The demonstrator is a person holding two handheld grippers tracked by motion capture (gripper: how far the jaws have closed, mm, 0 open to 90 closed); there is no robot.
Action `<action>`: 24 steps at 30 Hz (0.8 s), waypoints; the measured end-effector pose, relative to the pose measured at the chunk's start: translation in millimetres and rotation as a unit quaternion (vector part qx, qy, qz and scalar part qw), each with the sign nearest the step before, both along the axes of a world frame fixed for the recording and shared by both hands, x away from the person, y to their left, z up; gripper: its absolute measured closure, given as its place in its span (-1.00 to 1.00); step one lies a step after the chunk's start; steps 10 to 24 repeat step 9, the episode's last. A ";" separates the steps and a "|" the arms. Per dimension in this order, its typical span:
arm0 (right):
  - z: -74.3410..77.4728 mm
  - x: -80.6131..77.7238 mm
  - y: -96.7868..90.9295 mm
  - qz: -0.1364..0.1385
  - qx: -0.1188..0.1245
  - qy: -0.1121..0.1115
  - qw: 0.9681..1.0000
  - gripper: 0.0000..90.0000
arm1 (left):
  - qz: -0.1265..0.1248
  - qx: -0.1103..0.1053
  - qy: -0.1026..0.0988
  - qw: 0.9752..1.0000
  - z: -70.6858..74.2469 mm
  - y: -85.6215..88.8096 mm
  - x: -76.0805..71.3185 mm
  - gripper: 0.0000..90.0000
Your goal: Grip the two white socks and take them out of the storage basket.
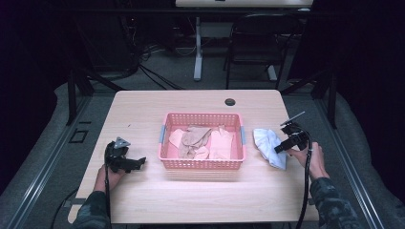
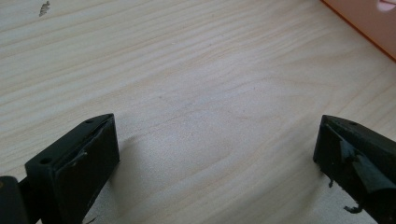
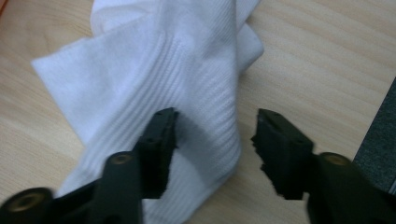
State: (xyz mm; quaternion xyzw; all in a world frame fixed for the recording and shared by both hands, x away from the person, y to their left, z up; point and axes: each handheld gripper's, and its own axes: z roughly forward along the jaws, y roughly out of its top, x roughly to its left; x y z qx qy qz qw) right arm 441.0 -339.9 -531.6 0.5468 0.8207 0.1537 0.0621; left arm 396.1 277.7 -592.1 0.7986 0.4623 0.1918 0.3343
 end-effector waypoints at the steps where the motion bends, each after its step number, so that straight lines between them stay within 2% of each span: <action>1: 0.9 -0.4 -1.0 0.004 -0.002 0.002 1.000 -0.27 | 0.000 0.000 0.000 1.000 0.0 0.0 0.0 -1.00; 3: 4.2 -2.1 -2.8 0.006 -0.002 0.000 1.000 -0.50 | 0.000 0.000 -0.001 1.000 0.0 0.0 0.1 -1.00; 6: 14.3 -6.6 -5.0 0.006 0.007 -0.016 1.000 -0.67 | -0.001 0.000 -0.001 1.000 0.0 0.0 0.3 -1.00; 9: 25.1 -13.1 -6.9 0.011 0.011 -0.033 0.999 -0.70 | -0.002 0.001 0.000 1.000 0.1 0.0 0.3 -1.00; 24: 25.1 -13.1 -6.9 0.011 0.011 -0.033 0.999 -0.70 | -0.002 0.001 0.000 1.000 0.1 0.0 0.3 -1.00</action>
